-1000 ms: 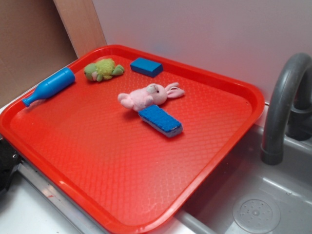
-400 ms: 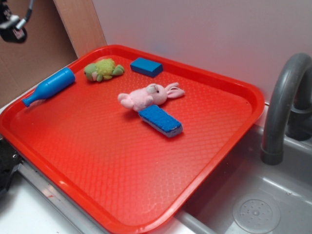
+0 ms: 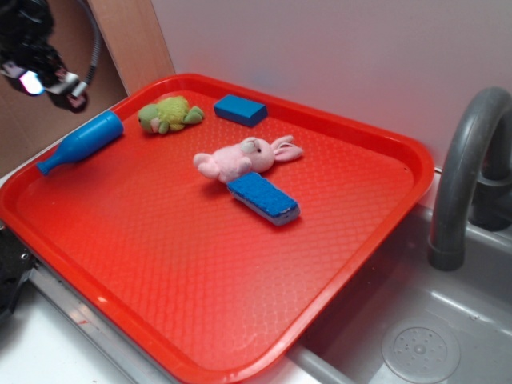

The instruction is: Grab the blue bottle.

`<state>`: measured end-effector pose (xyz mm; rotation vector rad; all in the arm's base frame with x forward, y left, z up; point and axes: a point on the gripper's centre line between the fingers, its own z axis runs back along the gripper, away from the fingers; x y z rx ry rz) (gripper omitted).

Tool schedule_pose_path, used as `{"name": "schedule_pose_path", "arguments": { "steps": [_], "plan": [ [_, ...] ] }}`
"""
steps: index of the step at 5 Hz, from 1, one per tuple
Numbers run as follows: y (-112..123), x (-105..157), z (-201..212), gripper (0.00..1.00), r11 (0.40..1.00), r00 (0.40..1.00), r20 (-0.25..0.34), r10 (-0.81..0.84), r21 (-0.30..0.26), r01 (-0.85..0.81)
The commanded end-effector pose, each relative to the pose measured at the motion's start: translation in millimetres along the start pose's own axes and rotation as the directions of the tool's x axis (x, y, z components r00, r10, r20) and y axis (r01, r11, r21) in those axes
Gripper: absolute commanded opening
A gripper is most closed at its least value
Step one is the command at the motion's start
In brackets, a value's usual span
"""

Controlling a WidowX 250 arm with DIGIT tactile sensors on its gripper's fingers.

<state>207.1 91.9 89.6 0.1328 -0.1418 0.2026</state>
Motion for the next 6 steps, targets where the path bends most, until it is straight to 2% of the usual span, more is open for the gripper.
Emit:
{"name": "schedule_pose_path", "arguments": {
  "steps": [1, 2, 3, 4, 5, 6],
  "plan": [
    [-17, 12, -15, 1.0, 0.989, 0.998, -0.023, -0.056, 0.137, 0.058],
    [3, 6, -26, 1.0, 0.968, 0.998, -0.069, -0.012, 0.251, 0.029],
    [17, 1, -33, 1.0, 0.969, 0.995, -0.097, 0.03, 0.248, -0.005],
    [23, 1, -41, 1.0, 0.975, 0.992, -0.121, 0.045, 0.221, -0.017],
    [13, 1, -52, 1.0, 0.972, 0.987, -0.161, 0.026, 0.233, 0.012],
    [5, 1, -56, 0.0, 0.968, 0.986, -0.169, -0.003, 0.246, 0.045]
  ]
}}
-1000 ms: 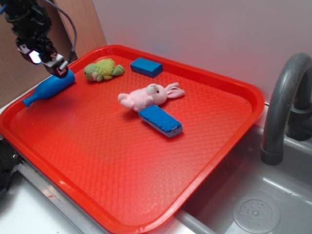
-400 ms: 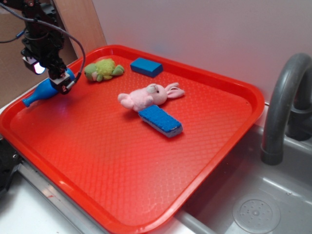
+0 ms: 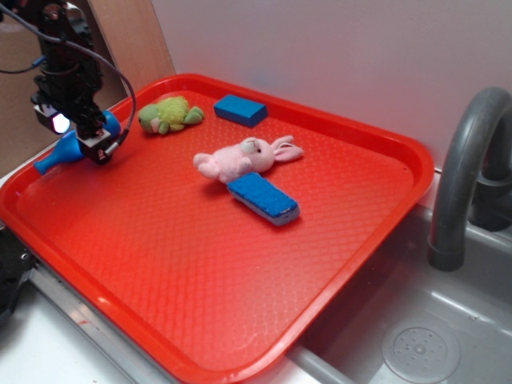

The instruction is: Grab the blue bottle.

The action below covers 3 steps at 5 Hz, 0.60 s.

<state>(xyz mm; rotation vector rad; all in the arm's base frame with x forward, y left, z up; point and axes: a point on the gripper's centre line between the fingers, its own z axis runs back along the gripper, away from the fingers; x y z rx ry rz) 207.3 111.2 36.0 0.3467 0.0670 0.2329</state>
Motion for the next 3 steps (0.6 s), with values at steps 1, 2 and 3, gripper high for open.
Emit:
{"name": "schedule_pose_path", "arguments": {
  "steps": [1, 2, 3],
  "plan": [
    [-9, 3, 13, 0.0, 0.999, 0.999, 0.036, -0.034, 0.038, 0.033],
    [-11, -1, 60, 0.0, 0.999, 0.999, 0.044, -0.021, 0.047, 0.019],
    [-26, -13, 121, 0.0, 0.994, 0.999, 0.024, 0.039, -0.104, -0.037]
  ]
}}
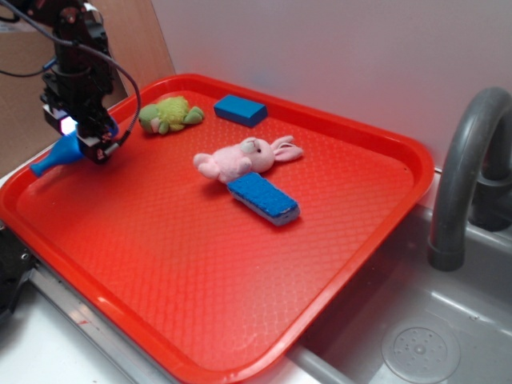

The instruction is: Grab the blue bottle.

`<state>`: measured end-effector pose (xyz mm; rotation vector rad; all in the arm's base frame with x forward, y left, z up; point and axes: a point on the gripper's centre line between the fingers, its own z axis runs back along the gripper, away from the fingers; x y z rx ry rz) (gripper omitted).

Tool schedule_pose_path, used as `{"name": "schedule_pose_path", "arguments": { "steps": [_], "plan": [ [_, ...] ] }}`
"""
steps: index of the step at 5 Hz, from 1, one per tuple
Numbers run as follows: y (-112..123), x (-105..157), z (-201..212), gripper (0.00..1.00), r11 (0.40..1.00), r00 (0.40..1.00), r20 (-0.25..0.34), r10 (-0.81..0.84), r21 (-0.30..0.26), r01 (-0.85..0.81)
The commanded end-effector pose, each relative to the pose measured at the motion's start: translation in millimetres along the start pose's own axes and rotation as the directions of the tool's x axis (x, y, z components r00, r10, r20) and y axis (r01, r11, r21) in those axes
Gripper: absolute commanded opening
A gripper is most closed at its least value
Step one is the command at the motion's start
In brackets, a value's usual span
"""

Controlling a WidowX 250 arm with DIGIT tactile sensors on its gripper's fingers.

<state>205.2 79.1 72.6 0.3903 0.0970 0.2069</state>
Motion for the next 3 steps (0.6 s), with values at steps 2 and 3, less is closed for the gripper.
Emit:
{"name": "schedule_pose_path", "arguments": {
  "steps": [2, 3],
  "plan": [
    [-11, -55, 183, 0.0, 0.87, 0.994, 0.096, -0.055, -0.484, 0.095],
    [-21, -61, 186, 0.0, 0.855, 0.984, 0.148, -0.1, -0.492, 0.161]
  ]
}}
